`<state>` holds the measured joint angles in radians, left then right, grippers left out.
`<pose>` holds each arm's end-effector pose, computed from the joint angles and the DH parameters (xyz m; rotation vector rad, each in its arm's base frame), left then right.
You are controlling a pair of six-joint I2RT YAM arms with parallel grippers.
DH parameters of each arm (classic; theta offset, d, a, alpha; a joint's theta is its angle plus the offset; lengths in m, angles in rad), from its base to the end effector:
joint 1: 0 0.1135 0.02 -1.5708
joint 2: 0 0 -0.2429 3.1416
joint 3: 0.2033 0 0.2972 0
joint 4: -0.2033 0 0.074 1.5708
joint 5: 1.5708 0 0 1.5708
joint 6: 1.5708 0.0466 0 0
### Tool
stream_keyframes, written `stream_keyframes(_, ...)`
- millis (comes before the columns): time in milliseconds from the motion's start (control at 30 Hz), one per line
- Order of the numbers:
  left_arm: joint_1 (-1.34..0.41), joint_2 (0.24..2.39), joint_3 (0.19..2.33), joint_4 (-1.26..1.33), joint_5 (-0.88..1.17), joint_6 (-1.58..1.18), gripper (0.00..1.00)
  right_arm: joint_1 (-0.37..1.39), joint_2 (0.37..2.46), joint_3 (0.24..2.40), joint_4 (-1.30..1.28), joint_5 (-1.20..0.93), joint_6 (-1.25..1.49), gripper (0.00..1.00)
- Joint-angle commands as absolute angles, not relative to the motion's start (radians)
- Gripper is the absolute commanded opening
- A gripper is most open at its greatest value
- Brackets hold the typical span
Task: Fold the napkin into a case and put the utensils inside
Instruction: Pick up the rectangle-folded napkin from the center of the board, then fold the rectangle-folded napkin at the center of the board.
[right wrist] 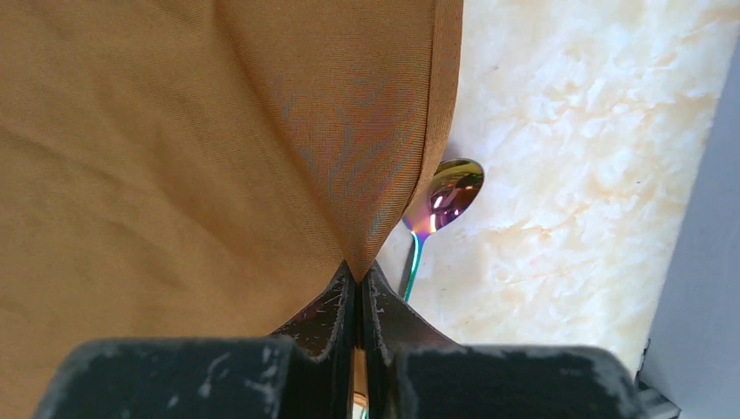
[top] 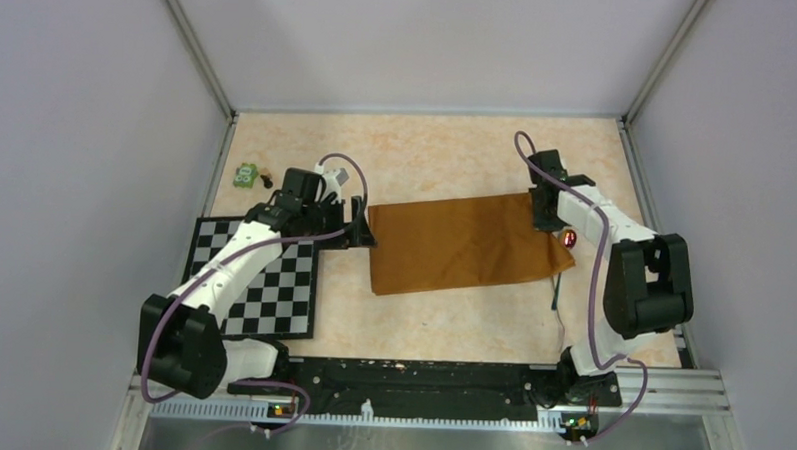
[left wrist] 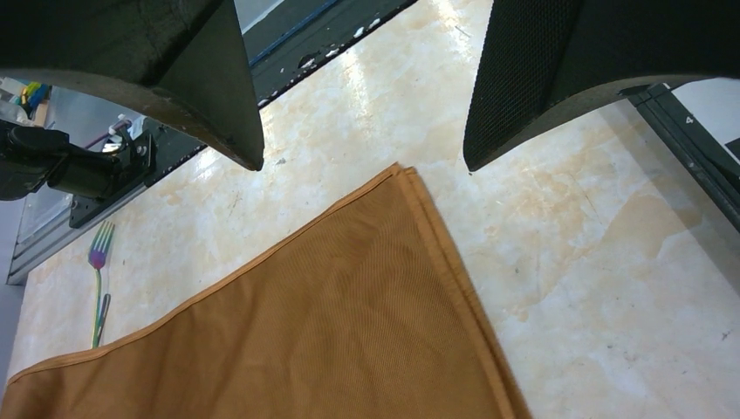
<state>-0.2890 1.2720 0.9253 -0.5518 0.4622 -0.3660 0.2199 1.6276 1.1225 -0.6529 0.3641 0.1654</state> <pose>0.2957 -0.1096 0.2126 0.1102 2.5284 -0.8455 0.3596 0.0634 0.1600 0.0299 2.6477 -0.3720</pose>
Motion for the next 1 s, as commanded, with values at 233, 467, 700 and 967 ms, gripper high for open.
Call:
stream_keyframes(233, -0.254, 1.113, 0.857, -0.544, 0.358, -0.385, 0.91, 0.508, 1.734, 1.374, -0.715, 0.386, 0.059, 0.0)
stream_keyframes(467, -0.21, 0.997, 0.817, -0.533, 0.337, -0.433, 0.92, 0.739, 1.918, 1.567, -0.74, 0.109, 0.078, 0.0)
stream_keyframes(700, -0.207, 0.941, 0.793, -0.531, 0.341, -0.456, 0.93, 0.831, 1.986, 1.637, -0.693, -0.06, 0.13, 0.0)
stream_keyframes(967, -0.206, 0.937, 0.755, -0.503, 0.353, -0.472, 0.93, 0.85, 2.008, 1.681, -0.704, -0.096, 0.162, 0.0)
